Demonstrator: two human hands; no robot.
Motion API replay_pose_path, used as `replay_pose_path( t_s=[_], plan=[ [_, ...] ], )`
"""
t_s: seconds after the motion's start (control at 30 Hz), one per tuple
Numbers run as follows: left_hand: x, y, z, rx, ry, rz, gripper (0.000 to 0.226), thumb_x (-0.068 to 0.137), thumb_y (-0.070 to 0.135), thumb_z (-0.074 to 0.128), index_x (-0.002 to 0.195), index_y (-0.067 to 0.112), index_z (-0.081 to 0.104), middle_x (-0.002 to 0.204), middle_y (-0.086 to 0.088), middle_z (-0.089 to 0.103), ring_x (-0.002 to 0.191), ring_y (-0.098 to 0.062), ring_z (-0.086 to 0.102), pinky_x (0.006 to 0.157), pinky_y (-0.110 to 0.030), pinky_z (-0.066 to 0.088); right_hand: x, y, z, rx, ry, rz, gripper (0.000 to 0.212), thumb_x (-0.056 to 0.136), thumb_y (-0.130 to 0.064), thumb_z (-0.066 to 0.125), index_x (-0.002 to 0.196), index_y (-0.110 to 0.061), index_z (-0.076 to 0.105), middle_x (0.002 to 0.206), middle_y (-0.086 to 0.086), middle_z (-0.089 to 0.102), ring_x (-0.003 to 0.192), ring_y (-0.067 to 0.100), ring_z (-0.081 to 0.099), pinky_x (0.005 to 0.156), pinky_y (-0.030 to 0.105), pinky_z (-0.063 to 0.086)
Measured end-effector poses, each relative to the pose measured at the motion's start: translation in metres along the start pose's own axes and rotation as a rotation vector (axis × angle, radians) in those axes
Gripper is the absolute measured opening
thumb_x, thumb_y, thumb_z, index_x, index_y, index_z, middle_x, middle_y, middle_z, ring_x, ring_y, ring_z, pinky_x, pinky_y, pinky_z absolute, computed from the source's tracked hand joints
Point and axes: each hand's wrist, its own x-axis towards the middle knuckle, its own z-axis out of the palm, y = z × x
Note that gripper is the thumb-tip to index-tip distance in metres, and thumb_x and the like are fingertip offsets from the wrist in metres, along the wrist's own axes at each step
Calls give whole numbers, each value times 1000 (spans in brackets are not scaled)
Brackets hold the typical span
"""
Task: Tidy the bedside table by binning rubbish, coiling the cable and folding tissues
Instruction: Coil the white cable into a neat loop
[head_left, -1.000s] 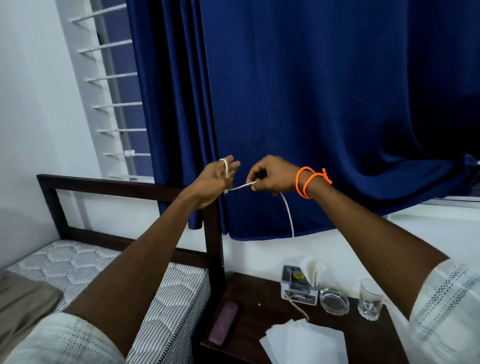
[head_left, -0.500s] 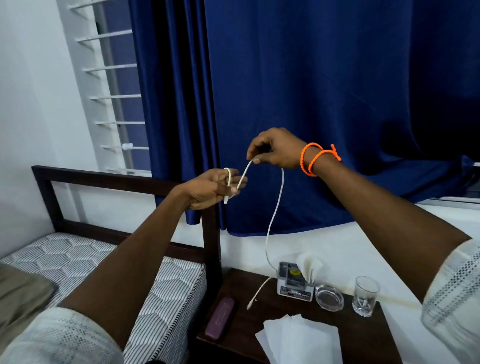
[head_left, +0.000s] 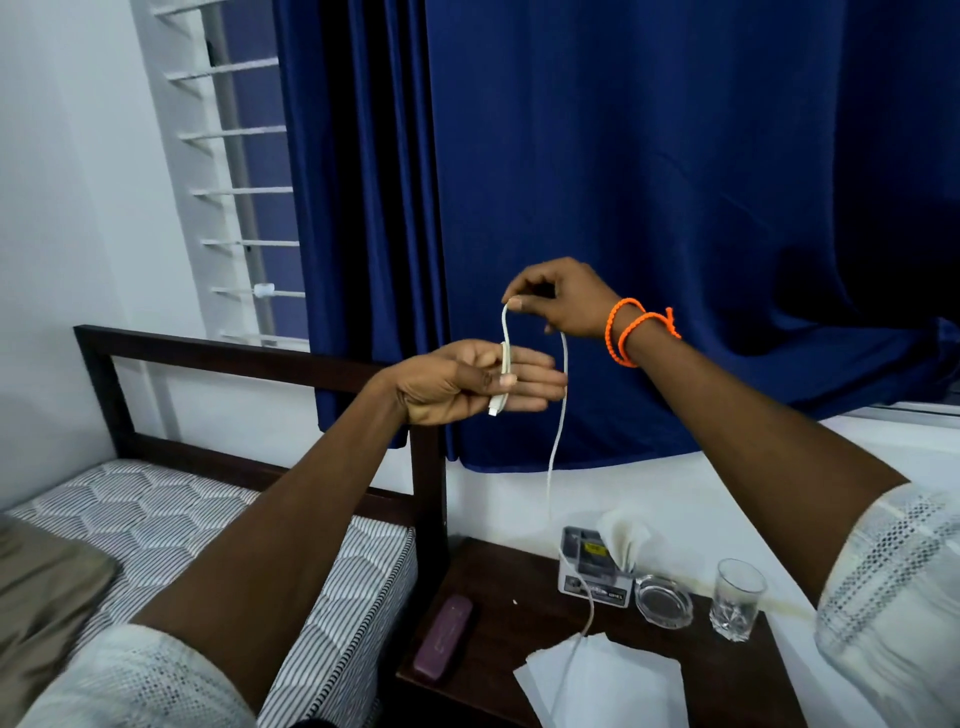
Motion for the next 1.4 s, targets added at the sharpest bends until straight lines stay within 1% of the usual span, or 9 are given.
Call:
replay_pose_path(
  t_s=[0.13,0.23,0.43,0.57,0.7,0.9,1.07,1.2,1.4],
  plan=[
    [1,9,7,-133,-117,127,58,96,-12,40,153,-10,28,155,-29,41,146,-39,42,122,-47,34,-11,7,18,249,-28,35,14,93,-14,64,98,-3,72,97,9,74,87,15,68,78,31,57],
    [3,14,9,-210,-89,237,57,95,-14,39,152,-9,31,155,-27,42,144,-37,45,121,-44,36,-21,7,38,442,-41,178,17,97,-2,49,102,4,64,84,16,62,72,25,58,62,34,51],
    [14,19,-1,-218,272,415,50,101,-12,36,151,-12,29,155,-31,41,144,-42,44,118,-45,40,-36,1,65,447,-234,249,28,103,-31,48,92,-11,64,64,8,58,49,16,48,44,30,48],
    [19,7,-12,-169,576,405,50,101,-14,42,150,-13,30,152,-32,44,141,-43,47,117,-47,41,-42,-3,66,371,-369,253,24,101,-26,55,100,-3,60,65,6,58,47,14,48,46,31,50],
    [17,-1,-19,-93,687,343,55,99,-15,47,151,-9,29,152,-29,45,141,-39,48,117,-46,41,-44,-4,50,228,-402,229,19,95,-17,63,99,2,65,67,8,61,47,13,51,48,31,53],
    [8,-9,-22,230,605,119,69,98,-15,51,159,2,23,161,-17,38,149,-29,39,119,-39,38,-35,4,14,-12,-338,101,8,84,-16,75,92,-14,76,61,-10,67,50,3,57,55,29,52],
    [11,-22,-15,513,473,-91,75,97,-13,54,161,3,19,164,-15,33,150,-24,36,124,-41,30,-23,2,-5,-110,-347,15,14,80,-15,80,91,-24,78,88,-10,77,85,4,71,87,30,57],
    [5,-26,-12,400,379,-124,50,96,-17,52,139,8,47,144,-17,51,131,-24,48,109,-37,38,-17,0,-16,-56,-321,-29,13,78,-15,82,87,-23,78,88,-8,78,84,4,72,85,28,58],
    [6,-22,-3,255,267,-152,61,97,-14,52,154,-1,34,153,-17,50,143,-29,49,122,-44,37,-13,1,-21,21,-243,-47,12,76,-16,84,86,-18,78,87,-2,78,86,12,73,82,26,56]
  ],
)
